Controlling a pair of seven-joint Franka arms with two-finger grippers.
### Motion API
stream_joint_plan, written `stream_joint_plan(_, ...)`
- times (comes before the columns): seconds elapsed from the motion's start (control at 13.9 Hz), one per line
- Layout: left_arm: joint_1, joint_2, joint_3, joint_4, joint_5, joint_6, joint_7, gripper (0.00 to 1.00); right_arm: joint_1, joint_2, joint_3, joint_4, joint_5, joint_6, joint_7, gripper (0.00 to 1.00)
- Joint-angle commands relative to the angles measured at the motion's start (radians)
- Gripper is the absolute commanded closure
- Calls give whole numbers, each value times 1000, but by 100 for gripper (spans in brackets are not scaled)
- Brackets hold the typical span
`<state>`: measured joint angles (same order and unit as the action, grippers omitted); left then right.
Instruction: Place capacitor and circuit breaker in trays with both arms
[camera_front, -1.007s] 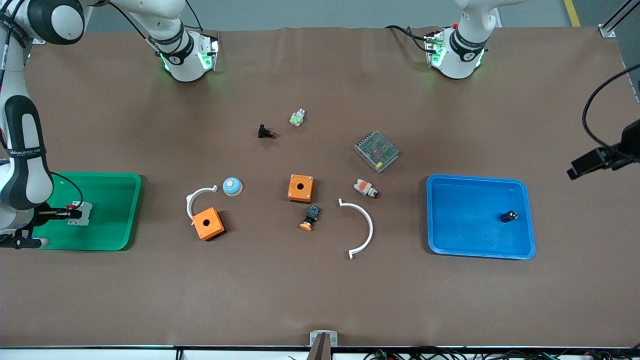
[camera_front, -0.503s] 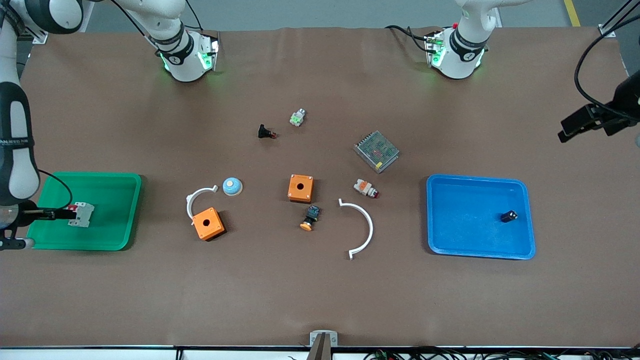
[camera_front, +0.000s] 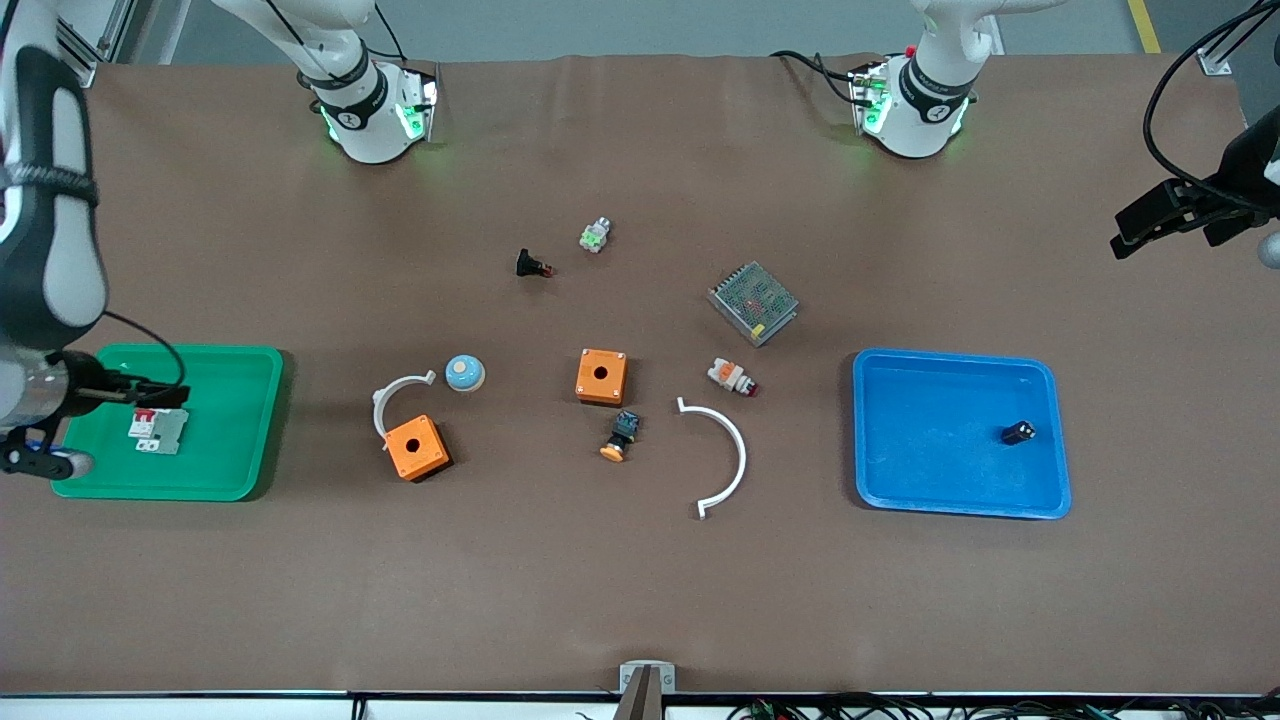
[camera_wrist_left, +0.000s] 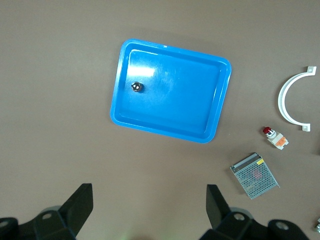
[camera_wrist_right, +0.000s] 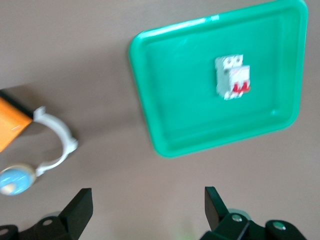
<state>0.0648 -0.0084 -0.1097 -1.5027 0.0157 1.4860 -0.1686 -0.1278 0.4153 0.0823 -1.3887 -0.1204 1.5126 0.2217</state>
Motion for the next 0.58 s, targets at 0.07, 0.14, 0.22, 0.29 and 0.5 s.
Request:
stream_joint_plan(0.07,-3,-13,4,-16,20,-13,27,0,94,-143,-10,-38,11,-75,74,1)
stream_joint_plan(0.14,-2,-13,4,-16,18,-23,27,0,100,-183,-9,-41,31,-87,70,1)
stream_joint_plan(0.22,-2,-13,4,-16,18,-24,27,0,103,-235,-10,-70,57,-91,59,0)
stream_joint_plan(0.29,-3,-13,4,-17,18,-24,27,0,105,-298,-9,-116,62,-78,58,0)
stream_joint_plan(0.5,-2,-31,2,-43,7,-26,27,0,111,-383,-16,-161,62,-42,-46,0)
